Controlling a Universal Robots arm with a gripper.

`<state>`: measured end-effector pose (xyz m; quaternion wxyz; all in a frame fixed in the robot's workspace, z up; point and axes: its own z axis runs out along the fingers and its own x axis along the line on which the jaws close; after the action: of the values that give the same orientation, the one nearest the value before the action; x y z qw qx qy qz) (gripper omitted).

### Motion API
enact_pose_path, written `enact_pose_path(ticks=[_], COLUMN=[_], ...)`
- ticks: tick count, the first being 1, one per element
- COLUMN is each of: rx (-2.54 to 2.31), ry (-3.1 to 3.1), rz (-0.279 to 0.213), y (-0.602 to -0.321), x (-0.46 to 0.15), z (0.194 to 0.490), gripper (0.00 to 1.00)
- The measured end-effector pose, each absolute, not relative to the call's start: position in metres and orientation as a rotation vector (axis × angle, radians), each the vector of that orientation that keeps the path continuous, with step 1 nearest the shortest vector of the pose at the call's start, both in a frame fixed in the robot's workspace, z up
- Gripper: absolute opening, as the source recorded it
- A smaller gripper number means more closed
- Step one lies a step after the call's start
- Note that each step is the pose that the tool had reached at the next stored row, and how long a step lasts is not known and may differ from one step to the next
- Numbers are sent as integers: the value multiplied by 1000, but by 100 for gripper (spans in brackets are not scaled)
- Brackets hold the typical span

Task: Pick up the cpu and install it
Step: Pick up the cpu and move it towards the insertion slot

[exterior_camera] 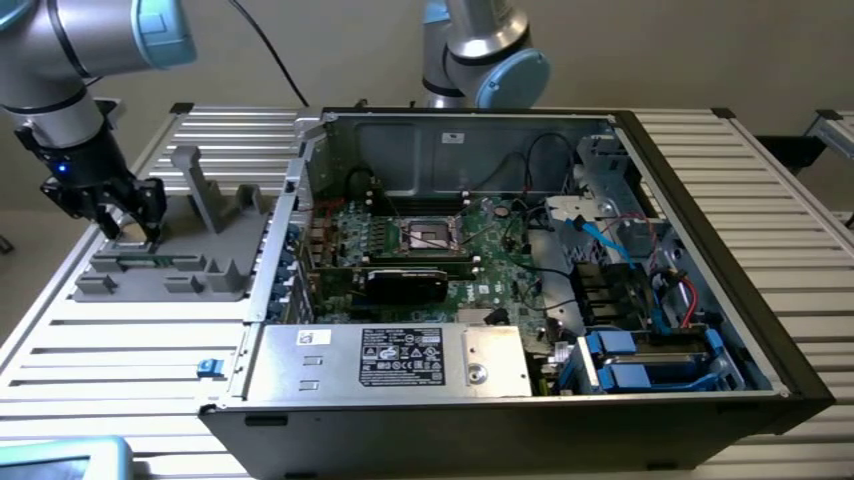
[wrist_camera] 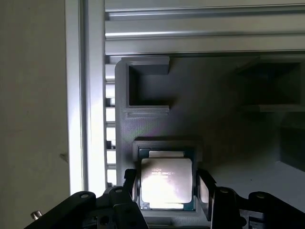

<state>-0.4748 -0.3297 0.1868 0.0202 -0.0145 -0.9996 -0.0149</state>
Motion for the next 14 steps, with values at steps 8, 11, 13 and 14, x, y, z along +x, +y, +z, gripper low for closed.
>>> enact_pose_path(ticks=[8,11,13,14], rx=[-45,-45,-45,-45], ry=[-3100,-3102,-3101,-3101], rz=[-46,-47,-46,-46], y=[-330,-330,-330,-330], x=[-475,-475,-475,-475], z=[186,188,195,198], gripper=[54,54,54,54])
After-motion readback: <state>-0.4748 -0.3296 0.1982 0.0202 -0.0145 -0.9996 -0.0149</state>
